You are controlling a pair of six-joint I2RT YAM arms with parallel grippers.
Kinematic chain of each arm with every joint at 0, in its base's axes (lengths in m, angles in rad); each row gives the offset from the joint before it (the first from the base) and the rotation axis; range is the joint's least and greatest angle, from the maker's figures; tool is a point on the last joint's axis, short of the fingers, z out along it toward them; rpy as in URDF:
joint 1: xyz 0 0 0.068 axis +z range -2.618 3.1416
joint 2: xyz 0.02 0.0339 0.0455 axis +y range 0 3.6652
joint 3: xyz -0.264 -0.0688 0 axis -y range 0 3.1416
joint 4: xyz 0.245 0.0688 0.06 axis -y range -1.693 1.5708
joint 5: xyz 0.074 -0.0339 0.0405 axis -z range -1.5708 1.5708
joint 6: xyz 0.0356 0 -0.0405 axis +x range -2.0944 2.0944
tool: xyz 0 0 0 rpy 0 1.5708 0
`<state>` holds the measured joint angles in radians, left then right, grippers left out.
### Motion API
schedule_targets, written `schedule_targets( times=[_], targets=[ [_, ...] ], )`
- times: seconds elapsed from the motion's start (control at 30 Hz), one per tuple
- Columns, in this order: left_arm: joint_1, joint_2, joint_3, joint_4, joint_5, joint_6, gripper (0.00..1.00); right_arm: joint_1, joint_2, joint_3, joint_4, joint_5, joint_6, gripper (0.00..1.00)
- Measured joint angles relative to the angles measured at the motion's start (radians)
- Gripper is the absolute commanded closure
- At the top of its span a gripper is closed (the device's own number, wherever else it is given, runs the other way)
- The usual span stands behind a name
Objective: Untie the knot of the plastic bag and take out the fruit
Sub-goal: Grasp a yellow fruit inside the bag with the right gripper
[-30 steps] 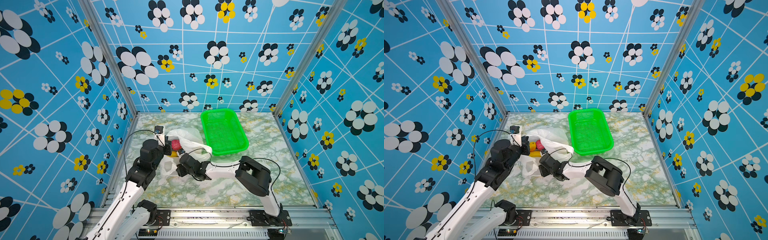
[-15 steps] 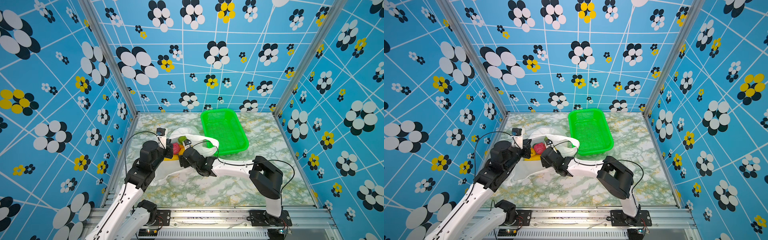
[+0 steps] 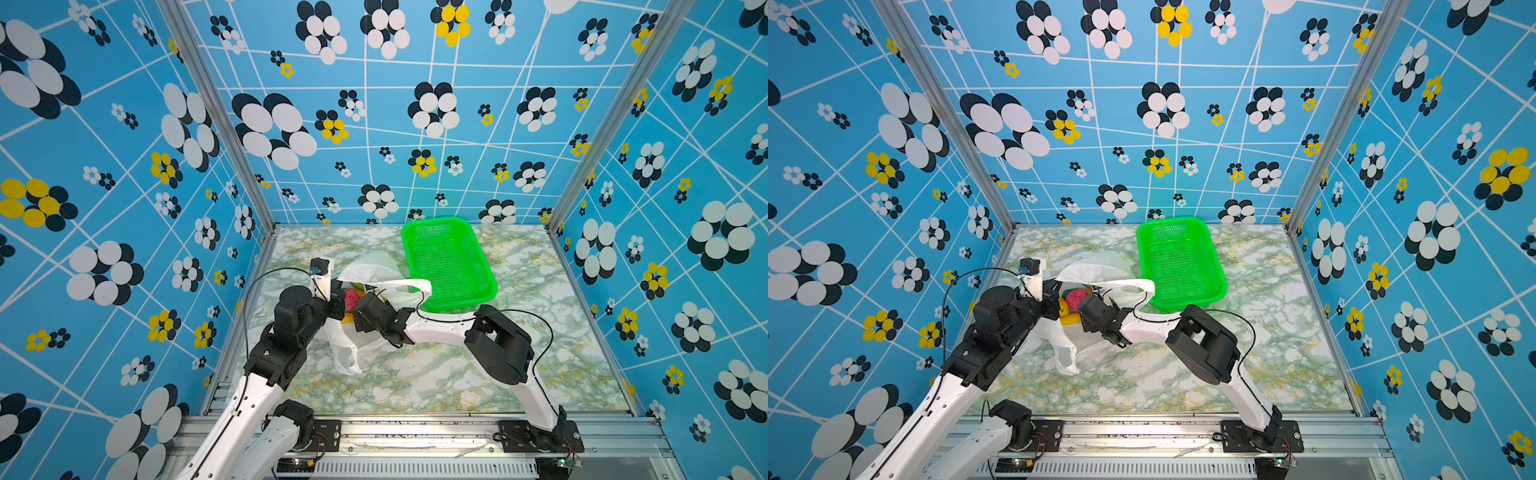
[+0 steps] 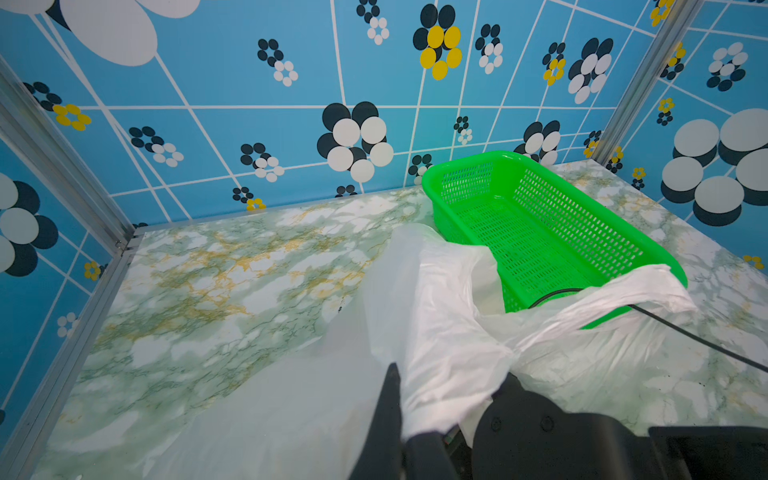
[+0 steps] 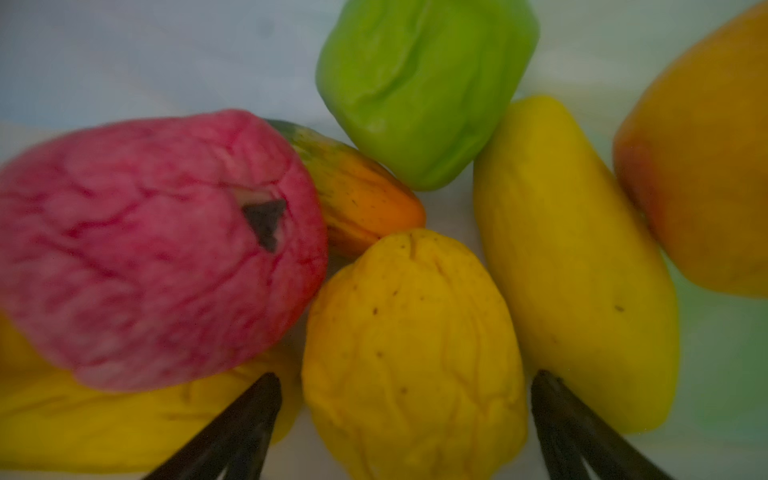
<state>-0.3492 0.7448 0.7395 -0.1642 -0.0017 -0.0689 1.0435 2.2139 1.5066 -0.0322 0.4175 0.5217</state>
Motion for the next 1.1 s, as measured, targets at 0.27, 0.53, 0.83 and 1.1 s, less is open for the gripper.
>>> schedule_targets(
  times=[0.27,0.53,0.83,1.1],
  targets=[
    [0.000,0.000,0.000,0.000,0.014,0.000,1.00,-0.013,0.021,0.045,-0.028,0.000,0.001,0.03],
    [0.000,0.000,0.000,0.005,0.014,0.000,1.00,-0.015,0.058,0.157,-0.040,0.001,-0.014,0.09],
    [0.000,0.008,-0.008,0.014,0.017,0.000,1.00,-0.017,0.113,0.181,-0.070,-0.007,-0.013,0.32],
    [0.000,0.006,-0.008,0.014,0.013,0.000,1.00,-0.017,0.028,0.041,-0.008,-0.056,-0.032,0.53]
  ],
)
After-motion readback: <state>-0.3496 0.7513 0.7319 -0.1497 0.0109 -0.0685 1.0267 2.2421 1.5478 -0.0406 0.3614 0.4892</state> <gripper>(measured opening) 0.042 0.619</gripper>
